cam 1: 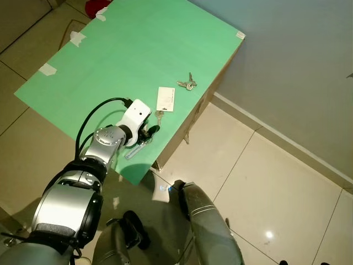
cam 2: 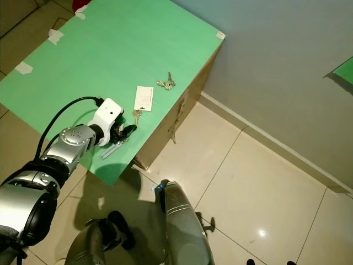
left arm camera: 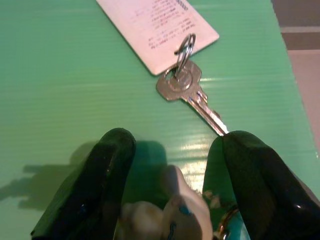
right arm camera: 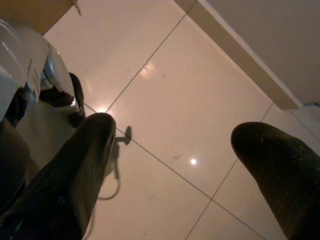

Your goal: Hang keys on a hook

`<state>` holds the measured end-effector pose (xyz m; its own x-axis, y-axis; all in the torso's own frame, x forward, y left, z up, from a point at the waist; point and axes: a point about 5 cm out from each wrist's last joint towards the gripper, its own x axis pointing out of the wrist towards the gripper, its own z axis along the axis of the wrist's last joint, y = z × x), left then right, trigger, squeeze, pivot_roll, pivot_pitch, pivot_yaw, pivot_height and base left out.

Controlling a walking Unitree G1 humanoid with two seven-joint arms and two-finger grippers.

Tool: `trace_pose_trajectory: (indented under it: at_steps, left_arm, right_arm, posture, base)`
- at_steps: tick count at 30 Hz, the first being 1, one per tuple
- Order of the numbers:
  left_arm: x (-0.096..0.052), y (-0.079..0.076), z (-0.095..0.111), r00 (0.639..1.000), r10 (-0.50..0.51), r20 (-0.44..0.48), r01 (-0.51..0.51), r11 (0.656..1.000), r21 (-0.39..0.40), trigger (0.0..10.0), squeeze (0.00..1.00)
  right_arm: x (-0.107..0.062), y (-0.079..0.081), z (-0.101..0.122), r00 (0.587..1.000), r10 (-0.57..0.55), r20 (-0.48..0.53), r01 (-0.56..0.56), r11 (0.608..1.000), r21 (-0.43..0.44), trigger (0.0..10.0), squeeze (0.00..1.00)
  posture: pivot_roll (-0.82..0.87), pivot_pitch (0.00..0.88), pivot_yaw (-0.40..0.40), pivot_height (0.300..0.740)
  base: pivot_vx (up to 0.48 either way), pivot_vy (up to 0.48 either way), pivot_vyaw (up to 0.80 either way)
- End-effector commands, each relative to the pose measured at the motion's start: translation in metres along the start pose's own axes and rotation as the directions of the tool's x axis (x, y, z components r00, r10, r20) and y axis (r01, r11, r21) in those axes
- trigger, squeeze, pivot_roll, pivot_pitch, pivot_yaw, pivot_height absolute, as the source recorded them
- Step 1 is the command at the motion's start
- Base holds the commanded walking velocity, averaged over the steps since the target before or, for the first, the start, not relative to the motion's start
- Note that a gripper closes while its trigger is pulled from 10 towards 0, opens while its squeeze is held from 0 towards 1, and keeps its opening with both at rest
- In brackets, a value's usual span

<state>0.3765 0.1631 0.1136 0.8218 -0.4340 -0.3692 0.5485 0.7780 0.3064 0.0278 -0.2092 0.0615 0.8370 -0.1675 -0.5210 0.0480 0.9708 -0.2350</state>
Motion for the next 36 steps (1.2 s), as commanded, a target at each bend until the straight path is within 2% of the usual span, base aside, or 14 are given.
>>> trace_pose_trajectory:
  at_steps: [1,7,13,21,23,26,27,29,30,36]
  left_arm:
    - [-0.003,-0.004,-0.015,0.999,-0.013,-0.033,0.012,1.0,-0.028,10.0,0.0]
    - [-0.009,-0.003,-0.028,0.998,0.005,-0.056,-0.008,0.998,-0.061,10.0,0.0]
    - [-0.019,0.007,-0.041,0.994,0.057,-0.095,-0.063,0.996,-0.06,10.0,0.0]
    - [-0.022,0.012,-0.043,0.989,0.1,-0.106,-0.108,0.991,-0.075,10.0,0.0]
    - [-0.022,0.012,-0.041,0.991,0.101,-0.091,-0.107,0.992,-0.067,10.0,0.0]
    - [-0.019,0.016,-0.02,0.992,0.124,0.035,-0.122,0.991,-0.06,10.0,0.0]
    - [-0.018,0.016,-0.014,0.99,0.121,0.078,-0.114,0.99,-0.085,10.0,0.0]
    - [-0.018,0.015,-0.01,0.987,0.121,0.107,-0.112,0.99,-0.082,10.0,0.0]
    - [-0.018,0.014,-0.01,0.987,0.119,0.104,-0.113,0.991,-0.065,10.0,0.0]
    - [-0.022,0.009,-0.024,0.992,0.104,0.069,-0.098,0.992,-0.086,10.0,0.0]
  right_arm:
    - [-0.004,0.0,-0.013,0.997,0.009,-0.07,-0.01,1.0,-0.005,10.0,0.0]
    - [-0.002,0.0,-0.015,0.997,0.026,-0.076,-0.027,1.0,-0.01,10.0,0.0]
    - [0.004,-0.003,-0.016,0.996,0.046,-0.075,-0.048,0.999,-0.022,10.0,0.0]
    - [0.006,-0.006,-0.017,0.996,0.052,-0.077,-0.054,0.998,-0.029,10.0,0.0]
    - [0.008,-0.007,-0.018,0.996,0.052,-0.078,-0.055,0.998,-0.031,10.0,0.0]
    - [0.012,-0.009,-0.021,0.996,0.052,-0.077,-0.054,0.998,-0.034,10.0,0.0]
    - [0.012,-0.009,-0.021,0.996,0.052,-0.077,-0.055,0.998,-0.034,10.0,0.0]
    - [0.013,-0.01,-0.022,0.995,0.055,-0.078,-0.058,0.998,-0.035,10.0,0.0]
    - [0.013,-0.01,-0.023,0.995,0.058,-0.079,-0.06,0.998,-0.035,10.0,0.0]
    - [0.013,-0.009,-0.023,0.995,0.064,-0.079,-0.067,0.997,-0.033,10.0,0.0]
  posture:
    - [-0.5,0.408,-0.066,0.683]
    - [-0.47,0.408,-0.075,0.683]
    - [-0.46,0.413,-0.089,0.683]
    - [-0.46,0.413,-0.095,0.683]
    - [-0.45,0.41,-0.102,0.683]
    - [-0.45,0.408,-0.101,0.683]
    - [-0.45,0.408,-0.101,0.683]
    - [-0.45,0.408,-0.101,0.683]
    - [-0.44,0.407,-0.101,0.683]
    - [-0.44,0.413,-0.101,0.683]
  base:
    - [0.0,0.0,0.0]
    - [0.0,0.0,0.0]
    - [0.0,0.0,0.0]
    - [0.0,0.0,0.0]
    - [0.0,0.0,0.0]
    - [0.0,0.0,0.0]
    - [0.0,0.0,0.0]
    - [0.0,0.0,0.0]
    - [0.0,0.0,0.0]
    - [0.0,0.0,0.0]
